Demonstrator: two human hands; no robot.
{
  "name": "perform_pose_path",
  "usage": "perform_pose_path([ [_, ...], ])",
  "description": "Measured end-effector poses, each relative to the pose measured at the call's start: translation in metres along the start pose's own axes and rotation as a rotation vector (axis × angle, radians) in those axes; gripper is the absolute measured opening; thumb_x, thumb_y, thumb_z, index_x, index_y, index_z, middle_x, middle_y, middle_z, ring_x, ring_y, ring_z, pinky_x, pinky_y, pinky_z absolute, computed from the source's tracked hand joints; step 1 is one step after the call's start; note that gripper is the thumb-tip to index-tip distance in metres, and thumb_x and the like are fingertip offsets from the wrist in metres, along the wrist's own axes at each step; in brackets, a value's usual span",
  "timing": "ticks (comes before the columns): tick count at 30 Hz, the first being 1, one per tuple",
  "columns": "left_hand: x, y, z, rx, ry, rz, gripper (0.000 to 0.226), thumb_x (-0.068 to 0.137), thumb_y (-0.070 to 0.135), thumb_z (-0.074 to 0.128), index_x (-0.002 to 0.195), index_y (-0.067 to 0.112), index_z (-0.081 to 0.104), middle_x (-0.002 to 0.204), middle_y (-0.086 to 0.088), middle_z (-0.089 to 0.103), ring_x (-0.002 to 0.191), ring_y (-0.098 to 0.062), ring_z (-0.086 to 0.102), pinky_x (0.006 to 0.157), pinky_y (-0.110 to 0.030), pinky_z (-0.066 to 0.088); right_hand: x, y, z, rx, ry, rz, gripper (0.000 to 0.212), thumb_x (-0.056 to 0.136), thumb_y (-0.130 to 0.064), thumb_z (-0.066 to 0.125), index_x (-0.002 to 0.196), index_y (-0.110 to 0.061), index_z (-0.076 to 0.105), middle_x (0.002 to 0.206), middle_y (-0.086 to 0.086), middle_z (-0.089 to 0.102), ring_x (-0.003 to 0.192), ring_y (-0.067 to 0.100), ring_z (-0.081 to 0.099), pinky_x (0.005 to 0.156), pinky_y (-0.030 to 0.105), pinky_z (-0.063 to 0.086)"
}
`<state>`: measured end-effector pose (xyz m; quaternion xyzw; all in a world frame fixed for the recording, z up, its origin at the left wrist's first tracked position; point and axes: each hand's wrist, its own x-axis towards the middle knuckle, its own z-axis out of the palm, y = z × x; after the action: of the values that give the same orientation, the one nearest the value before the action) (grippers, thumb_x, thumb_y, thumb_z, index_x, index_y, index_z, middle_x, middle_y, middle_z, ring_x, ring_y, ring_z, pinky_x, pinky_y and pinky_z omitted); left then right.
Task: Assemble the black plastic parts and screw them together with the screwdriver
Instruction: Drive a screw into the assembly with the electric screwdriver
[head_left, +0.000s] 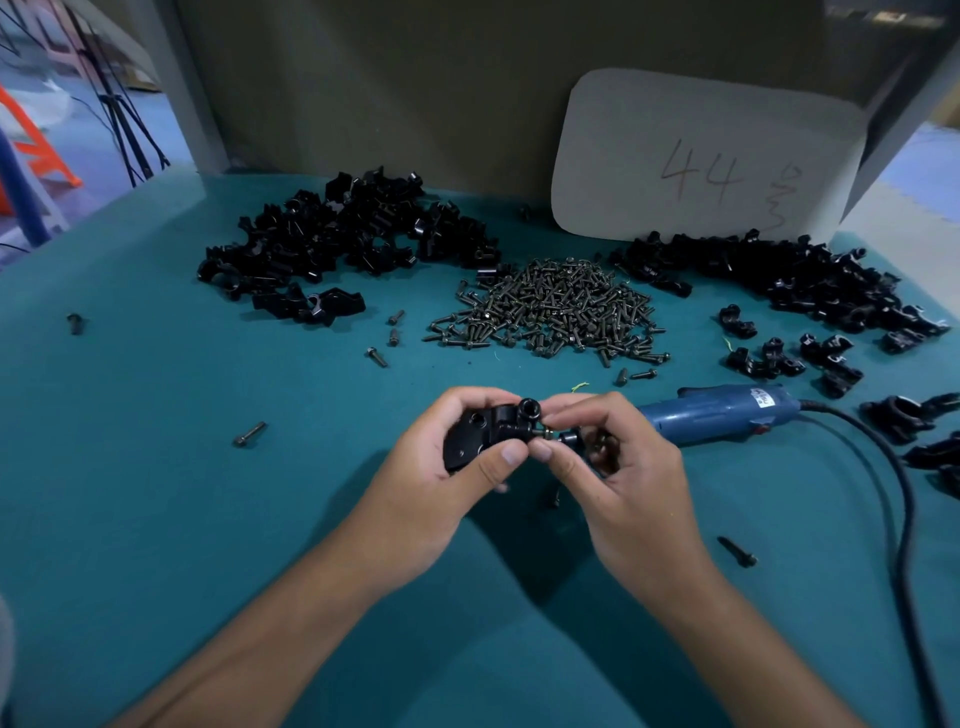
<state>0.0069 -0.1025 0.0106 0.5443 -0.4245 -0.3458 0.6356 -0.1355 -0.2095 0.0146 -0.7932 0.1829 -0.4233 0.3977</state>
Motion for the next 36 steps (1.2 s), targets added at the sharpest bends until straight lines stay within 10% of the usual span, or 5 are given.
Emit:
perform_pose_path([
  [9,-0.0001,-0.0023,-0.0033,0.169,0.031,0.077,0.034,0.074,0.038,0.081,0.102,0.046,0.064,0.102,0.014,0.074,0.093,-0.004,0.071,0.085,-0.020,0.054,-0.0005,0.0019,0.0015,0.109,-0.033,0.017,0.012,0.086,-0.036,0.073,0.094,-0.041,0.065,0.107,-0.016,0.070,0.109,0.021,0.067,0.093,0.038,0.052],
  [27,0.0021,-0.0065,-0.0080,0.285,0.029,0.038,0.030,0.080,0.029,0.078,0.107,0.028,0.064,0.101,0.008,0.074,0.095,-0.013,0.070,0.089,-0.036,0.056,0.0022,0.0057,-0.0043,-0.112,-0.057,-0.071,0.013,0.090,-0.043,0.070,0.101,-0.042,0.063,0.110,-0.026,0.067,0.102,0.015,0.066,0.084,0.044,0.054],
  [36,0.0028,-0.0044,-0.0095,0.303,-0.003,-0.016,0.028,0.080,0.037,0.077,0.104,0.036,0.063,0.089,0.005,0.073,0.075,-0.012,0.067,0.069,-0.032,0.055,0.0020,0.0075,-0.0058,-0.097,-0.044,-0.088,0.013,0.087,-0.032,0.076,0.096,-0.030,0.066,0.108,-0.022,0.069,0.097,0.016,0.068,0.082,0.040,0.055],
])
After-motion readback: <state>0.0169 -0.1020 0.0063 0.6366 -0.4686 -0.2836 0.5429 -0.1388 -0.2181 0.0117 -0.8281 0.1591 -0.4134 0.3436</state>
